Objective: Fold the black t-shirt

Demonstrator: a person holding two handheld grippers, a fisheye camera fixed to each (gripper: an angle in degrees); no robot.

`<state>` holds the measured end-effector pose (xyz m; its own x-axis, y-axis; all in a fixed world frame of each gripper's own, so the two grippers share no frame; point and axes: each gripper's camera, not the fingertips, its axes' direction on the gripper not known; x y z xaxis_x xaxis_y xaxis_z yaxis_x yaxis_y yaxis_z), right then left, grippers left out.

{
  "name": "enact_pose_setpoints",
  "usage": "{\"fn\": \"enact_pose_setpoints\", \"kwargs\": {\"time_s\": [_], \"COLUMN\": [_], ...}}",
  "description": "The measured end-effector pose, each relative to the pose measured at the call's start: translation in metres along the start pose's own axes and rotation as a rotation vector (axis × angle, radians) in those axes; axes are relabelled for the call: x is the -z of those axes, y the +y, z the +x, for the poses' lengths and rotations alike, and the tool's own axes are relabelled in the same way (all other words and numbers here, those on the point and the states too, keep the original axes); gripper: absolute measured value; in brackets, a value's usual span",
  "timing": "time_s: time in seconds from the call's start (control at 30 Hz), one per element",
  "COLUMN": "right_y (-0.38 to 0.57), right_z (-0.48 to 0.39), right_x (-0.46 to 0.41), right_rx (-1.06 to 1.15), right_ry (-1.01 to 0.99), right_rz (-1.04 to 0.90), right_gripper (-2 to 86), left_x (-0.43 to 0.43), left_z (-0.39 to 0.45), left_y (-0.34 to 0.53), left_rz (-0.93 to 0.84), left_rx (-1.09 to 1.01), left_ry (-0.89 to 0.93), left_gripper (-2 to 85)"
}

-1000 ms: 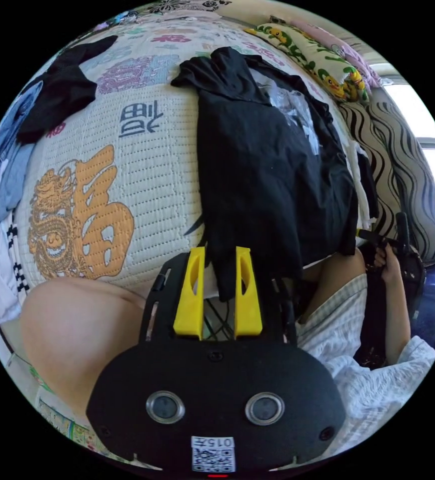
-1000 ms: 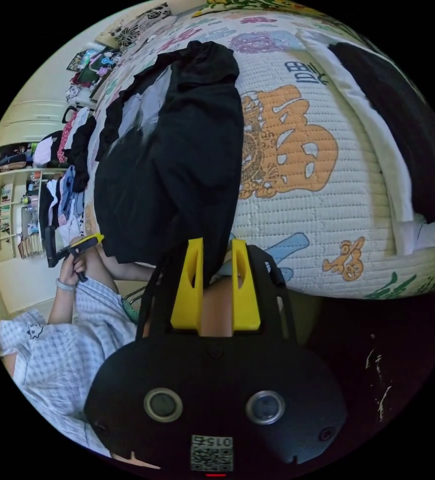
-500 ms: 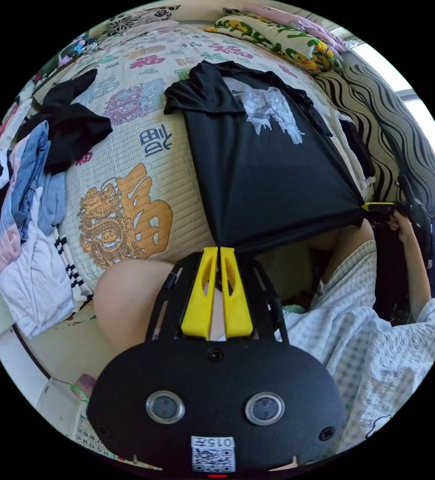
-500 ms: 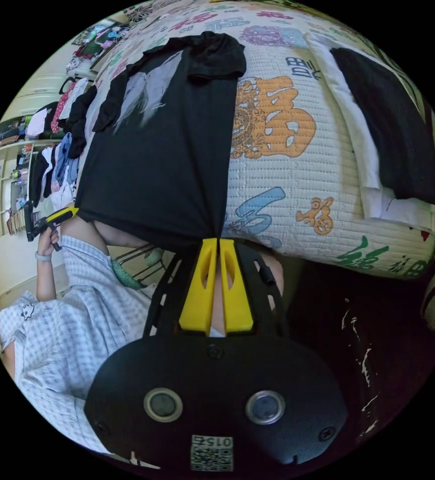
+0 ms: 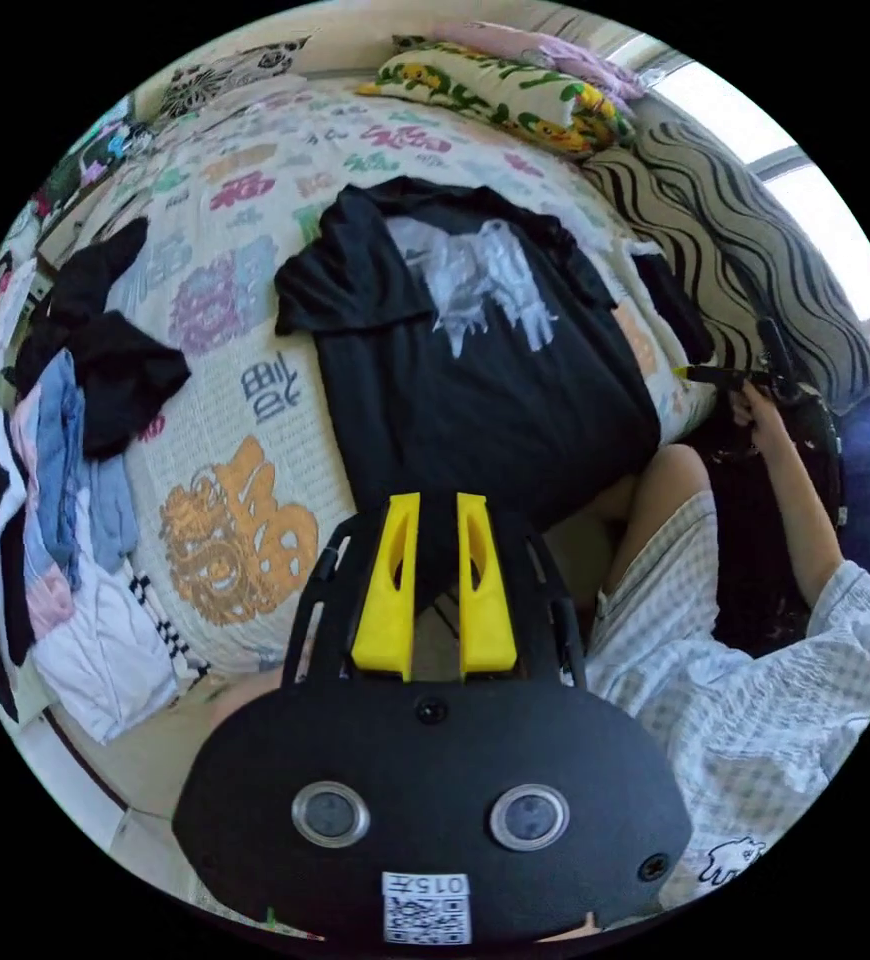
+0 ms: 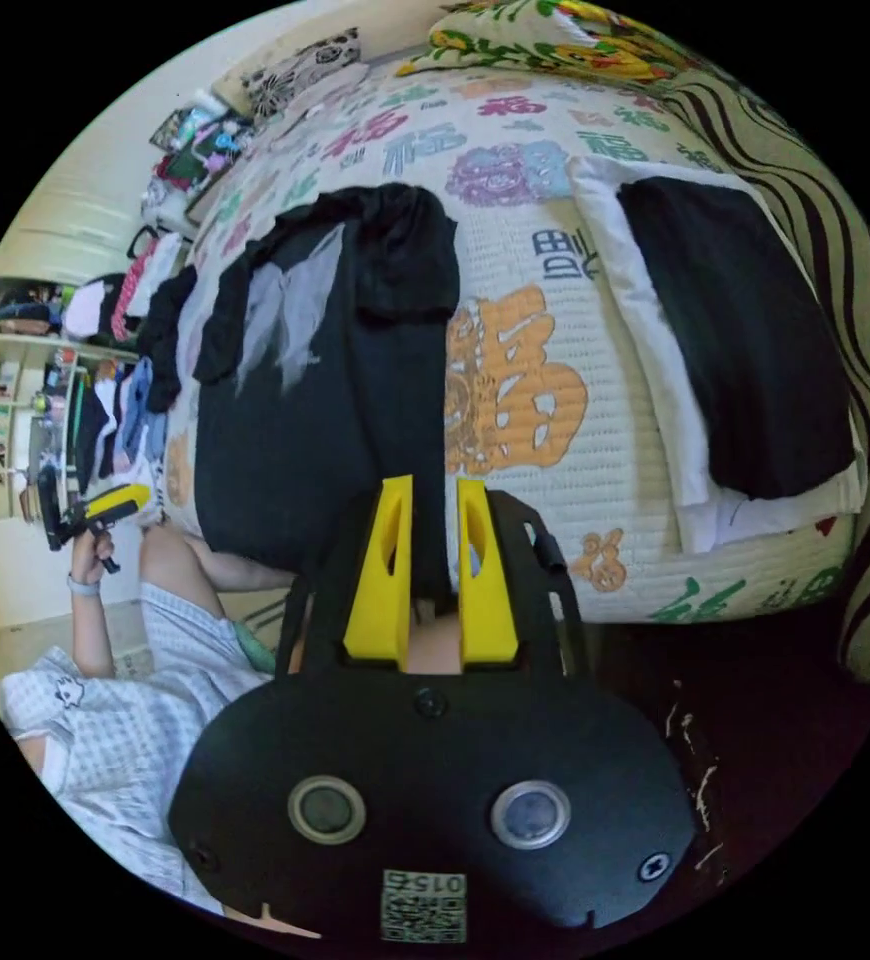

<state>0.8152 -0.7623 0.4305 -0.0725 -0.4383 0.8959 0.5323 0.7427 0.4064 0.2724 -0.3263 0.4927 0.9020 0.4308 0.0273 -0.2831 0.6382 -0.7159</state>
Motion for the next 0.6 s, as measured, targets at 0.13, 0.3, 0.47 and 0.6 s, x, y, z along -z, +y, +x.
{"fn": "enact_pose_setpoints", "kwargs": {"time_s": [0.13,0.3,0.47,0.6], "right_y": [-0.074,-0.149,-0.185,-0.231], "right_z": [0.033,0.059,0.066,0.074], "right_x": [0.001,-0.011,0.02,0.094], "right_rx": [-0.081,-0.063,0.031,0.08], "right_ry": [-0.114,-0.257,-0.291,-0.195], "right_rz": [0.046,-0.11,-0.19,-0.121], "right_gripper": [8.8,5.1,0.9,0.5], "left_x": [-0.006,-0.06,-0.106,-0.116], "left_z": [0.047,0.095,0.111,0.128], "left_y": [-0.103,-0.214,-0.286,-0.328], "left_rz": [0.081,0.066,0.041,0.017], "left_rx": [-0.213,-0.364,-0.226,-0.123], "left_ry": [0.012,0.043,0.306,0.359], "left_gripper": [7.2,7.3,7.1,7.0]}}
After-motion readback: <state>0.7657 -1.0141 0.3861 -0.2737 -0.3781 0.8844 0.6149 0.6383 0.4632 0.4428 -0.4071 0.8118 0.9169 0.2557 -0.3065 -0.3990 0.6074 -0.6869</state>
